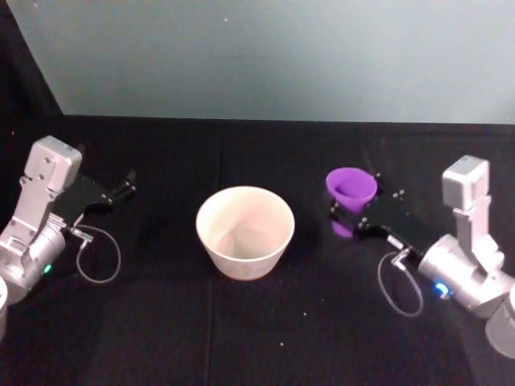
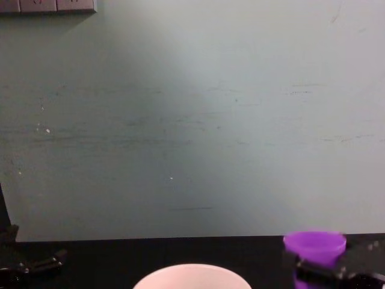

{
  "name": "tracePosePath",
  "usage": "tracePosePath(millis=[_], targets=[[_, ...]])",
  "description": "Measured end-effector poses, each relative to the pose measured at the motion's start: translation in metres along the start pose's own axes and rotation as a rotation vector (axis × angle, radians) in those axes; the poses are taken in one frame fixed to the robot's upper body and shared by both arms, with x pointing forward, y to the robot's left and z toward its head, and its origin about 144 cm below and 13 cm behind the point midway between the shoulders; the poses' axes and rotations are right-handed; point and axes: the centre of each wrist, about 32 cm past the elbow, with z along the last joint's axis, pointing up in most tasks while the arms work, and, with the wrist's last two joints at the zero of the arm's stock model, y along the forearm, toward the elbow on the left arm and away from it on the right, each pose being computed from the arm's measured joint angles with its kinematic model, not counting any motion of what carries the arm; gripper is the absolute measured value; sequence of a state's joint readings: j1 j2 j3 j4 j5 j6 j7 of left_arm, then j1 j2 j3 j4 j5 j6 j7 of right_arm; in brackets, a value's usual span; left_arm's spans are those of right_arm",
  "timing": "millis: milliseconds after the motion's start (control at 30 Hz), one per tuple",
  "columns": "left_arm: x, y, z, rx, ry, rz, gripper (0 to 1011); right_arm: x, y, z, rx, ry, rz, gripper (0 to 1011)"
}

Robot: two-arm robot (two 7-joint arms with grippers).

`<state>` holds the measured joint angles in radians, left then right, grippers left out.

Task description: Pick up the cup and pour the mung beans from the cup into the bowl.

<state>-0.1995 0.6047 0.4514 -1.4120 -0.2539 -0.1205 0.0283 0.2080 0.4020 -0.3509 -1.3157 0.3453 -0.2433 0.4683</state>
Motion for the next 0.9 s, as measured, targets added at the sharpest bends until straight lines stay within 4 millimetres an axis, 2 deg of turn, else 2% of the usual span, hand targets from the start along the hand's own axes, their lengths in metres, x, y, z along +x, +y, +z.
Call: tracePosePath(millis=[367,400,433,500,700,900], targets=[[0.000,0.000,0.000,0.000,0.000,0.000,1000,0.006,-0.006,0.064,0.048,-0.009,-0.021,746],[0.000,0.000,0.000,0.000,0.000,0.000,1000,0.009,-0.006,0.075,0.061,-0.012,-0.030,746],[0.000,0.000,0.000,0.000,0.000,0.000,1000,0.009,-0.006,0.075,0.061,-0.012,-0.030,746],[0.000,0.000,0.000,0.000,0.000,0.000,1000,0.014,-0.006,0.095,0.085,-0.019,-0.043,746],[0.000,0.000,0.000,0.000,0.000,0.000,1000,0.021,-0.006,0.129,0.132,-0.042,-0.059,746],[0.000,0.000,0.000,0.000,0.000,0.000,1000,0.024,-0.006,0.150,0.154,-0.069,-0.070,746]])
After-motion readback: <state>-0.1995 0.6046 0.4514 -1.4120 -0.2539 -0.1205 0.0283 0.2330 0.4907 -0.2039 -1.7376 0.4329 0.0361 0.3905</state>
